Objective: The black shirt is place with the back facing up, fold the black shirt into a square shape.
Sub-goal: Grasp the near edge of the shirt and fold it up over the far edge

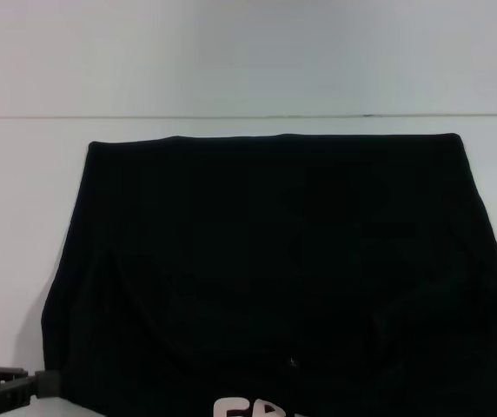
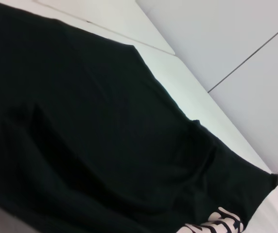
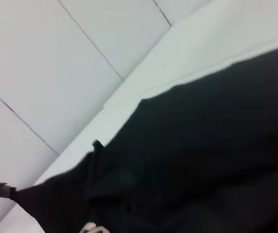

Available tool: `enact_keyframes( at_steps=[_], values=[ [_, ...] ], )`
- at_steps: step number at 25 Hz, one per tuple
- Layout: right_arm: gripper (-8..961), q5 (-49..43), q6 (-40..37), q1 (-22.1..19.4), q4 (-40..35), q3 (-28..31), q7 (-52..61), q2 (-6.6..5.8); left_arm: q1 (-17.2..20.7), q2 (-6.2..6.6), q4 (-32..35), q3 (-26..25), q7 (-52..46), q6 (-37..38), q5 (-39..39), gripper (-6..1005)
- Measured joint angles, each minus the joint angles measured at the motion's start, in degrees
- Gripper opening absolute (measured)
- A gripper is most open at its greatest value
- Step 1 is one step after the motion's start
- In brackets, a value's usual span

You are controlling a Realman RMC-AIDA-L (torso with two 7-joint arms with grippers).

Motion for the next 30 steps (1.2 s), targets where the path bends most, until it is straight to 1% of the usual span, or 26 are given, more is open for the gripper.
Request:
enact_keyframes(
  at_steps=[3, 5, 9, 10, 14, 17, 19, 21, 22, 23, 24, 26, 27, 30],
  values=[
    [24, 0.1, -1.6, 1.4, -0.1, 1.7, -0.7, -0.31, -1.1, 0.34, -0.2, -0.2, -0.3, -0.2, -0.4, 1],
    [24, 0.3, -2.2, 2.9, -0.3, 2.9, -0.7, -0.61, -2.6, 0.81, -0.4, -0.9, -0.4, -0.5, -0.6, 1],
    [24, 0.3, -2.3, 8.1, -0.3, 6.1, -0.4, -1.45, -7.3, 2.25, -1.9, -3.4, -1.4, -2.3, -1.0, 1],
    [24, 0.3, -2.0, 9.6, -0.3, 7.0, -0.3, -1.69, -9.1, 2.96, -2.9, -3.7, -2.4, -4.1, -1.4, 1],
    [24, 0.4, 1.3, 15.2, 0.0, 9.5, 0.6, -2.65, -14.1, 4.83, -5.8, -3.7, -4.4, -10.6, -1.9, 1],
    [24, 0.5, 6.0, 19.0, 0.1, 10.6, 2.5, -3.11, -18.0, 6.18, -9.0, -3.3, -5.8, -18.4, -2.0, 1],
    [24, 0.6, 10.6, 21.6, 0.1, 10.5, 4.4, -3.14, -20.3, 6.68, -11.5, -2.8, -6.0, -24.9, -2.0, 1],
    [24, 0.5, 15.8, 23.9, 0.3, 10.1, 6.0, -2.76, -22.1, 6.72, -13.4, -2.0, -5.9, -30.6, -2.0, 1],
    [24, 0.5, 18.6, 25.0, 0.9, 9.9, 6.6, -2.44, -23.3, 6.54, -14.7, -1.3, -5.7, -35.2, -2.1, 1],
    [24, 0.4, 21.5, 26.1, 1.8, 9.5, 6.8, -2.20, -23.6, 6.43, -15.1, -1.0, -5.7, -36.6, -2.2, 1],
    [24, 0.4, 24.8, 27.2, 3.1, 9.1, 7.0, -1.96, -24.6, 6.06, -16.6, 0.1, -5.4, -41.8, -2.2, 1],
    [24, 0.5, 30.2, 29.0, 5.6, 8.2, 7.0, -1.88, -25.8, 5.35, -18.4, 1.8, -5.3, -48.0, -2.3, 0],
    [24, 0.5, 32.9, 30.0, 6.8, 7.6, 6.9, -1.78, -26.6, 4.68, -19.4, 3.3, -5.3, -52.6, -2.4, 0],
    [24, 0.5, 39.2, 33.1, 9.0, 6.4, 6.9, -1.07, -27.4, 3.66, -20.0, 5.6, -5.3, -58.7, -2.6, 0]
  ],
)
